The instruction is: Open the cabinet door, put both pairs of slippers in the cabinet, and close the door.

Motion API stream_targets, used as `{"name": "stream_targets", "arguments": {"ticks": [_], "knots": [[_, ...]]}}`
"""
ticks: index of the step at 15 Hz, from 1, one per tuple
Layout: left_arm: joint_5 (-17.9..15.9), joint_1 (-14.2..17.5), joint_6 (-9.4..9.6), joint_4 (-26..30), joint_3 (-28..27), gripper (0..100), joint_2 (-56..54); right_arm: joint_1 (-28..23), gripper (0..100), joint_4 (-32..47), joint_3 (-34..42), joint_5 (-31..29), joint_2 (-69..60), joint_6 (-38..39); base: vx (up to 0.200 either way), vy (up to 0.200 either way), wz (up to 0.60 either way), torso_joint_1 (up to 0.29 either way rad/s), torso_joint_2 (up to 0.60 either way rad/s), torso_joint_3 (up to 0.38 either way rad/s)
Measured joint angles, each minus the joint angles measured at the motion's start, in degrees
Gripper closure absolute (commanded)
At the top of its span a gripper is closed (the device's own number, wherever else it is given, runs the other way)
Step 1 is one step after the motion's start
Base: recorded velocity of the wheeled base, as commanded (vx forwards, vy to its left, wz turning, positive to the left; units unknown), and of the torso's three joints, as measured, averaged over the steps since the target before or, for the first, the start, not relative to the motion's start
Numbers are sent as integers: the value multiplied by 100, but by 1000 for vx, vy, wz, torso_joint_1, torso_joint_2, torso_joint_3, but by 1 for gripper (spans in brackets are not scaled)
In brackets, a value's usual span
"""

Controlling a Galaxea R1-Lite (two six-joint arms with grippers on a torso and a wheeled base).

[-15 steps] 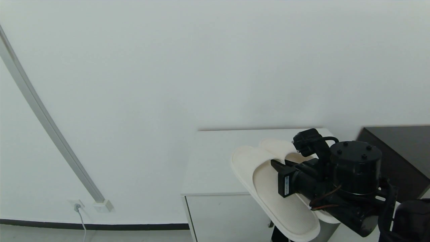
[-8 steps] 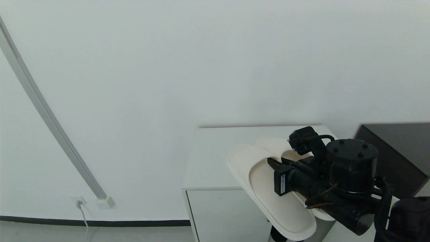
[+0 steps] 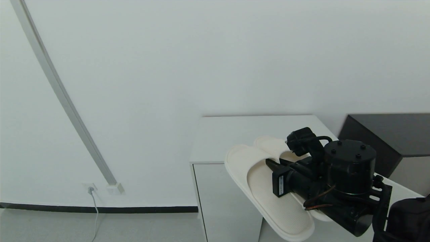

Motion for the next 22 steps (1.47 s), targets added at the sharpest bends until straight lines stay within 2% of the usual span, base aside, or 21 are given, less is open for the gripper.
{"name": "stream_targets", "arguments": {"ticks": [15,22], "knots": [[0,0,0,2,-2,100,0,107,100,0,133,0,0,-7,0,0,0,0,0,0],[-7,-5,11,5,0,100,0,119,100,2,144,6,11,-11,0,-200,0,5,2,2]]}}
